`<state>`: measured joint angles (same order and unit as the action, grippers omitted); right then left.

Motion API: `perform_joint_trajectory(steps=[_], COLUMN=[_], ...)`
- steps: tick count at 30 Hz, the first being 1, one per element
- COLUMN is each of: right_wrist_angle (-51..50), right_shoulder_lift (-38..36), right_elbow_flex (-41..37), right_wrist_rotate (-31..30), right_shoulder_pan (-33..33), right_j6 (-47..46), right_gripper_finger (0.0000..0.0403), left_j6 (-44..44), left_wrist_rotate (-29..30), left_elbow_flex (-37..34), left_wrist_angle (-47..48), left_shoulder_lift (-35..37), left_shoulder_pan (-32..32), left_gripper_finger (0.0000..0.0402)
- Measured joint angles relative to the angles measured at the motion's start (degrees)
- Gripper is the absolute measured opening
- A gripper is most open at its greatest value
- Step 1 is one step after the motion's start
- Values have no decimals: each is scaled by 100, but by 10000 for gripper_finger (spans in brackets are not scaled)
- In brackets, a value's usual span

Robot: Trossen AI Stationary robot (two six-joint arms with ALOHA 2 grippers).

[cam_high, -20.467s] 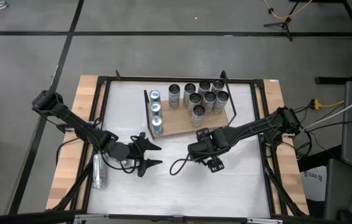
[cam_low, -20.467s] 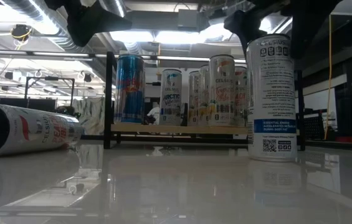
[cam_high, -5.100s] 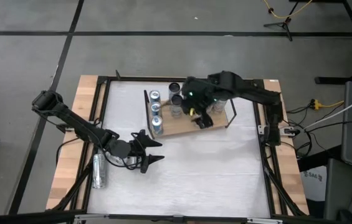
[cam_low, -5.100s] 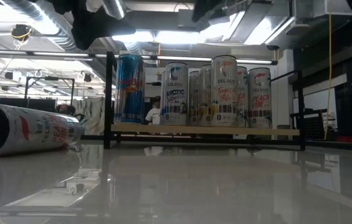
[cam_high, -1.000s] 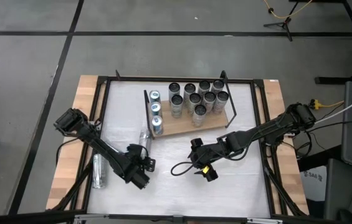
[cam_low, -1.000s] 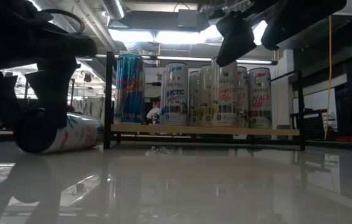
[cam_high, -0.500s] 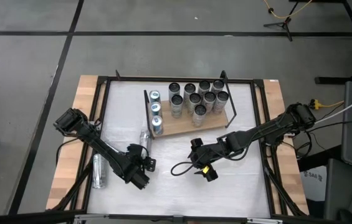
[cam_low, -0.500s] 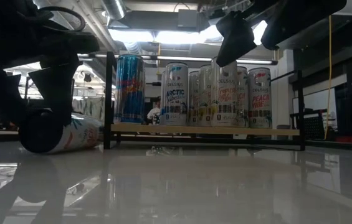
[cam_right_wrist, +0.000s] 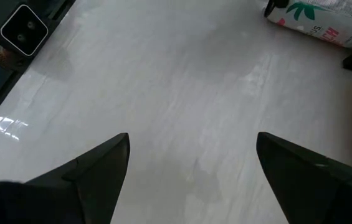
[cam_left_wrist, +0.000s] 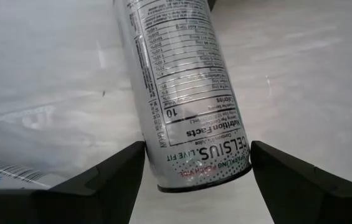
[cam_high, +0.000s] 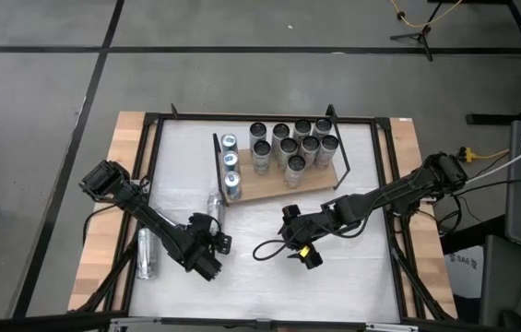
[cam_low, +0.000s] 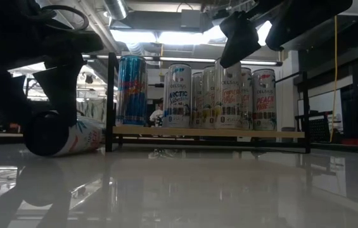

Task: Place canned beverage on shelf
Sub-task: Put the white-pink soda can on the shelf aligned with the other white-pink soda can

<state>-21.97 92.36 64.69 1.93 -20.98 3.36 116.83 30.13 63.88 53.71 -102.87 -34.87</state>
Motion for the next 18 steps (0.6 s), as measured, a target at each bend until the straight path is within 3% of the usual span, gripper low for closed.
perform_joint_trajectory(steps=[12, 18], right_wrist_angle=[-1, -1], right_shoulder_lift=[0, 0], right_elbow_flex=[0, 0], right_wrist_rotate=[0, 0], right_shoulder_pan=[0, 1], right_j6=[-1, -1], right_gripper_finger=[344, 344], left_j6=[-95, -152], left_wrist_rotate=[42, 59], left_elbow_flex=[0, 0], left_wrist_angle=[0, -46], left_shoulder_lift=[0, 0], left_shoulder_pan=[0, 25], left_gripper_finger=[283, 320])
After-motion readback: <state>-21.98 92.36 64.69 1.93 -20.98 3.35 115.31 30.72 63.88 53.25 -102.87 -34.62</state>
